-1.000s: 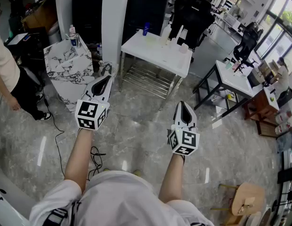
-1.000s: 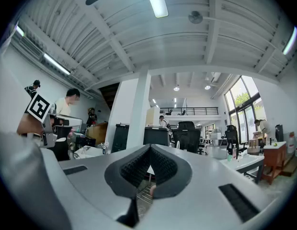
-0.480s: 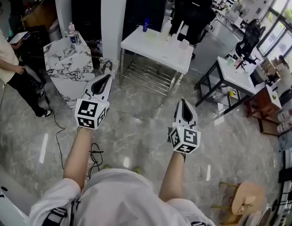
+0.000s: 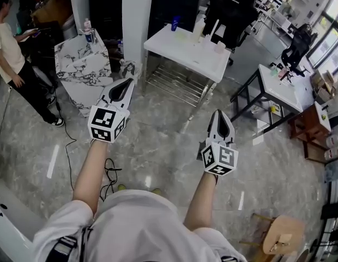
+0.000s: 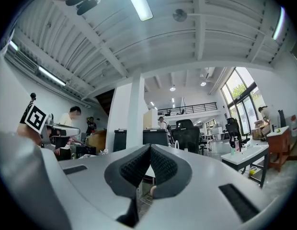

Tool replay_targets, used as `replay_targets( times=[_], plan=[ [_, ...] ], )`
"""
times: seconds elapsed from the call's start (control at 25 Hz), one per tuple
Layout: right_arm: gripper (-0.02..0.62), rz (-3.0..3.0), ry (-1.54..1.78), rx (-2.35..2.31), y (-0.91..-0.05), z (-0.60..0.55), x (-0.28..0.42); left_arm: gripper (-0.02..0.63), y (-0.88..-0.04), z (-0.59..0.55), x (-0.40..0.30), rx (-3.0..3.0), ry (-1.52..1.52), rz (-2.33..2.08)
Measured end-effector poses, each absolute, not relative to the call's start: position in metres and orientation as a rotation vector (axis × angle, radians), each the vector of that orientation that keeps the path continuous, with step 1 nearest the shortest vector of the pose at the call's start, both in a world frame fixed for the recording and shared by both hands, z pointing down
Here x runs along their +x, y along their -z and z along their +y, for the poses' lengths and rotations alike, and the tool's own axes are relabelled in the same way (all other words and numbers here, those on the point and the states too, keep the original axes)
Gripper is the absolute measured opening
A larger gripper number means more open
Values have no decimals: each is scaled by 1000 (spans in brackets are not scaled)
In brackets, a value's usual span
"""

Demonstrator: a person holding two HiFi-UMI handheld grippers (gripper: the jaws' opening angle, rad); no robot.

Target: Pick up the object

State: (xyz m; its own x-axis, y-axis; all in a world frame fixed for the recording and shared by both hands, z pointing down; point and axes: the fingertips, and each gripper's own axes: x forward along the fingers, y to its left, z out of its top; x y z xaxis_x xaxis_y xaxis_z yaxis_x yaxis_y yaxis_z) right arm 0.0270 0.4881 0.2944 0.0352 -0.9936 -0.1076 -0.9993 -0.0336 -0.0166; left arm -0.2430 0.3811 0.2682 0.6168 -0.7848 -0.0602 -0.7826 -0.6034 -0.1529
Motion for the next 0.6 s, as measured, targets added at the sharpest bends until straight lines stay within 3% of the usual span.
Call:
replay_targets(
  times=[0.28, 0.4, 0.6],
  plan=[
    [6, 2178, -89, -2146, -303, 481, 56, 26, -274, 385, -203, -2673, 20, 1342],
    [6, 2197, -88, -2124, -305, 477, 61, 97, -275, 386, -191, -2674, 16, 1337],
    [6, 2199, -70, -2117, -314, 477, 74, 103, -284, 387, -179, -2681, 27, 1359]
  ],
)
